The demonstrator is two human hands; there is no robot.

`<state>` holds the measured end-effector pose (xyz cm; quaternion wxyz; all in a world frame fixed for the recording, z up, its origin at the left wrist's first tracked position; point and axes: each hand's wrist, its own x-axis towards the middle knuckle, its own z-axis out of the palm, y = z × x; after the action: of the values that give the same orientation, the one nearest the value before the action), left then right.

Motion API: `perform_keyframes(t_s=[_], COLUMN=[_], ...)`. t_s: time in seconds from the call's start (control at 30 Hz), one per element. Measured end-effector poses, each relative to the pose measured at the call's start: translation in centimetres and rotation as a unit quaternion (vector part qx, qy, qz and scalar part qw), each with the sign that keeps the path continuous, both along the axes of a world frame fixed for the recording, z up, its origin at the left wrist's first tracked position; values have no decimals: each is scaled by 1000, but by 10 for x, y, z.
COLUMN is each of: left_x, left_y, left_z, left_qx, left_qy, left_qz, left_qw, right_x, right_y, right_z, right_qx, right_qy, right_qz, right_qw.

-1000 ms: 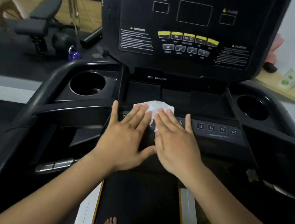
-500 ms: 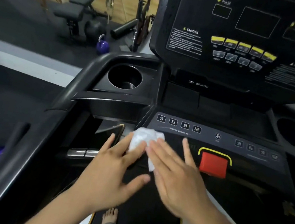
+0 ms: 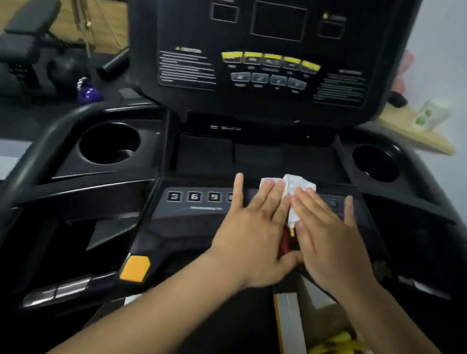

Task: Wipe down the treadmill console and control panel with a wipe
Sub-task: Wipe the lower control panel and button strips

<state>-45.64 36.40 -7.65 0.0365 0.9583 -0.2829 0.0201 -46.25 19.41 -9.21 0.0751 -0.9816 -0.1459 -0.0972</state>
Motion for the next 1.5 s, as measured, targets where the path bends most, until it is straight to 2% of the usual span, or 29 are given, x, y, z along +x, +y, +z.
perform_keyframes(t_s=[0.17,0.37,0.5,0.73,0.93,1.03,1.13,1.27,1.43,1.5], left_x=[7,-32,-20,-26,-86,-116,-109,-65,-63,-66], left_y=[-87,-86,-36,85,148,158,151,109,113,132], left_z=[-1,-16,-9,-6,-26,-45,-47,-30,-40,-45], left_qx=[33,40,31,-43,-183,-201,-146,-91,-142,-170], left_qy=[-4,-17,-49,-14,28,25,-21,-48,-102,-137], left_qz=[-103,-148,-56,139,139,132,102,21,-11,-17], left_qw=[994,988,997,989,973,970,984,994,984,976], right_x=[-27,-78,-44,6,-41,-66,-68,-55,-68,-78], right_y=[-75,-77,-33,102,156,148,128,105,132,152], right_z=[-6,-29,-17,2,-9,-19,-23,-22,-26,-33], right_qx=[30,122,76,5,32,50,32,22,91,130], right_qy=[11,-2,2,23,26,15,-17,-49,-93,-102], right_qz=[-108,-108,-51,99,182,201,152,32,-16,-4], right_qw=[994,987,996,995,982,978,988,998,991,986])
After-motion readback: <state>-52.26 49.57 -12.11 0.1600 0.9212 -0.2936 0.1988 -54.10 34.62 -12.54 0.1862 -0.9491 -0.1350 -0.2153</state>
